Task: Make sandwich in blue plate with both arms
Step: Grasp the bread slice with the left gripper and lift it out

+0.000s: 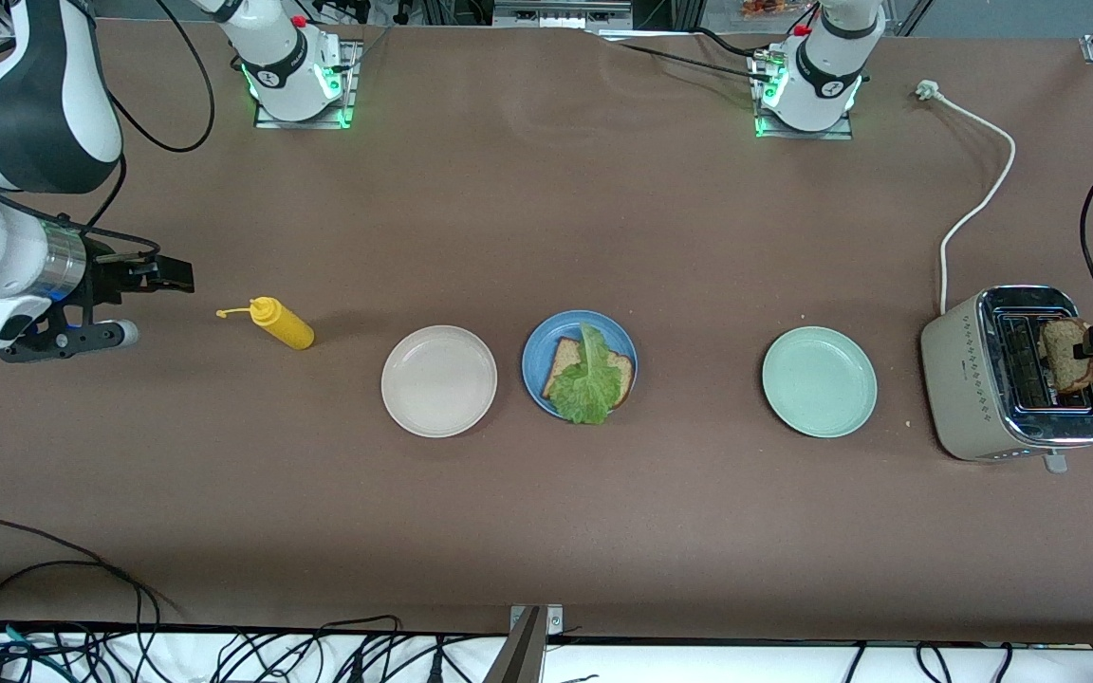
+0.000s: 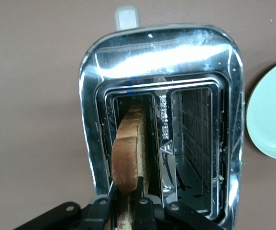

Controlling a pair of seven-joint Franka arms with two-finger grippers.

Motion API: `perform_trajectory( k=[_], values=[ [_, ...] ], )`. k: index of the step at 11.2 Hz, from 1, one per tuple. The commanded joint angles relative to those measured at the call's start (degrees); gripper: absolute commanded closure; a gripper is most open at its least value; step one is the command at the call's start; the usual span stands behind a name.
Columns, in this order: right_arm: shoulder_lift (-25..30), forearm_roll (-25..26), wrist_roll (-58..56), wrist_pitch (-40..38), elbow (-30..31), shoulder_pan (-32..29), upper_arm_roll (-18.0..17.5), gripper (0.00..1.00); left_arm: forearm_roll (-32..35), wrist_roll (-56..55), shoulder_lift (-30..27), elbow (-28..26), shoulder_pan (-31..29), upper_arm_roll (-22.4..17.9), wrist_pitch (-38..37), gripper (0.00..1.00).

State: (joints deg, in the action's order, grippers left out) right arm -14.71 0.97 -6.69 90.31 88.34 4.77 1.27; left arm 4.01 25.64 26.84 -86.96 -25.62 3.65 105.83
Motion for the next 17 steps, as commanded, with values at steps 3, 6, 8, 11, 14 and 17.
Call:
perform_trajectory(
  k=[3,6,8,11,14,17],
  values=[
    [0.74,-0.8,0.28,-0.58,0.6,-0.28,-0.22,0.0,1.71,1.52,-5.12,4.76,0.13,1.45,-11.92,1.0],
    [0.82,-0.8,0.37,-0.58,0.6,-0.2,-0.31,0.0,2.58,0.38,-5.3,13.02,1.71,4.52,-22.48,1.0],
    [0.82,-0.8,0.37,-0.66,0.6,-0.2,-0.39,0.0,2.06,-1.03,-5.48,15.93,6.35,4.53,-28.71,1.0],
    [0.91,-0.8,0.37,-0.66,0.6,-0.11,-0.48,0.0,-2.48,-5.4,-5.39,17.26,16.28,4.7,-32.7,1.0],
    [0.82,-0.8,0.37,-0.66,0.6,-0.02,-0.48,0.0,-16.54,-20.39,-4.08,16.3,22.61,4.44,-32.71,1.0],
    [0.82,-0.89,0.37,-0.66,0.6,-0.11,-0.57,0.0,-29.18,-32.48,1.27,16.47,29.3,4.35,-32.27,1.0]
  ],
)
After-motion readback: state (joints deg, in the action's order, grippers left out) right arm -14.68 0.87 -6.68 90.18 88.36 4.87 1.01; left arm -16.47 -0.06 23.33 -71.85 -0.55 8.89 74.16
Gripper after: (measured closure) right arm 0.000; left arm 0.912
